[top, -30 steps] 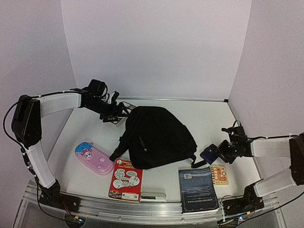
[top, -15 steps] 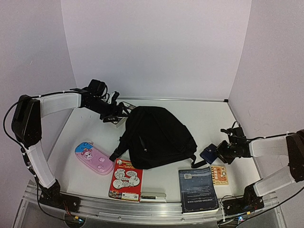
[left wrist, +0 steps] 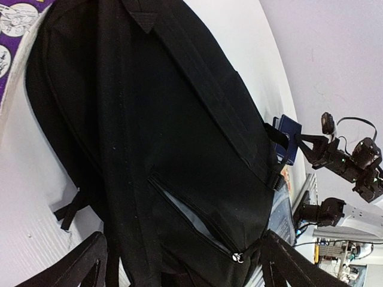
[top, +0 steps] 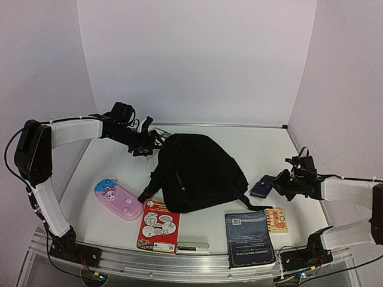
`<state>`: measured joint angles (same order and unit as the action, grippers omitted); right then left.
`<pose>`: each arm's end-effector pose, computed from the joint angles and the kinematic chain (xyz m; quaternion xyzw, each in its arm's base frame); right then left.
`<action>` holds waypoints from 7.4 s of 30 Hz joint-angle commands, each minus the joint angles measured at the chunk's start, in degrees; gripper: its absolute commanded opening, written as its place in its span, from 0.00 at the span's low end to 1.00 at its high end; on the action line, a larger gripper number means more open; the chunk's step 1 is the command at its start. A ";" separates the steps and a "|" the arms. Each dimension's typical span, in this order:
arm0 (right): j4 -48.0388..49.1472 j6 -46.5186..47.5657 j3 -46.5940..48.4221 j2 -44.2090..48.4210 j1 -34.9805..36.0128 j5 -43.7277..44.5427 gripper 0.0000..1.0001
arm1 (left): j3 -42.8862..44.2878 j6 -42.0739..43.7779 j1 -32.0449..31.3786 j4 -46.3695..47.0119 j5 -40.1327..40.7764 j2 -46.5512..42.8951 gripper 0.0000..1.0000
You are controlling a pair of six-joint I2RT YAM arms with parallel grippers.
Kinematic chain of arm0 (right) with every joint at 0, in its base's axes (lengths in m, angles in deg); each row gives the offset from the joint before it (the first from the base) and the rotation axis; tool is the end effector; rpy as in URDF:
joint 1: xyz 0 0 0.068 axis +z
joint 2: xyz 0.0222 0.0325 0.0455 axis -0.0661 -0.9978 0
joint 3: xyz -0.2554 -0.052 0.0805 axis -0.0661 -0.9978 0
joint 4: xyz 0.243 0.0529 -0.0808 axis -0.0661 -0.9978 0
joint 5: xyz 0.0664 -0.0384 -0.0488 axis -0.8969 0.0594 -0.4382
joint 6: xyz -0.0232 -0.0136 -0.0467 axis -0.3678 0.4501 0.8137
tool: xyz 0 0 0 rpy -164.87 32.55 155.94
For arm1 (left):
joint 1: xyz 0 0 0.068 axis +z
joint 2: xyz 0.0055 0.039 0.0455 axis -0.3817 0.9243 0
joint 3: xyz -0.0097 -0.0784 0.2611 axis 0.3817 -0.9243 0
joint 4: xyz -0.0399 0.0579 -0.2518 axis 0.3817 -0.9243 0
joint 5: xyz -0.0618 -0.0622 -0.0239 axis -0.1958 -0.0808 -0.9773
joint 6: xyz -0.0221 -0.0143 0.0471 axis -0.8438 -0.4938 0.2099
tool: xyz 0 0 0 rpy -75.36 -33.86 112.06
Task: Pack the student bag
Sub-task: Pick up the stationery from the center of the board, then place the stationery in the student bag.
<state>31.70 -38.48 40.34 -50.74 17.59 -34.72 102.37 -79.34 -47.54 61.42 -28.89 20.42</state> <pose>0.2160 0.0592 0.1625 0.3072 0.8603 0.2946 0.2807 0.3435 -0.1843 0.2446 0.1312 0.8860 -0.4035 0.1869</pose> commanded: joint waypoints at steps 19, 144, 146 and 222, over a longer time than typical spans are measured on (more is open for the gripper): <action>15.29 2.73 27.76 -0.51 21.81 -18.48 0.00 | -6.83 -3.72 -11.89 24.58 -30.93 -11.56 0.90; -10.44 11.47 60.04 -41.35 46.28 26.53 0.00 | -23.85 -36.76 -10.40 19.47 8.99 -15.23 0.00; -9.39 11.45 59.45 -41.01 46.27 25.82 0.00 | -23.96 -37.71 -10.49 21.12 7.93 -14.16 0.00; -2.89 11.44 55.62 -40.74 46.27 20.24 0.23 | -19.44 -22.99 -14.77 21.12 13.17 -10.33 0.45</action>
<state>25.41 -27.96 95.25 -95.48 63.21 -15.19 84.45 -107.50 -60.74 80.49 -18.92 16.10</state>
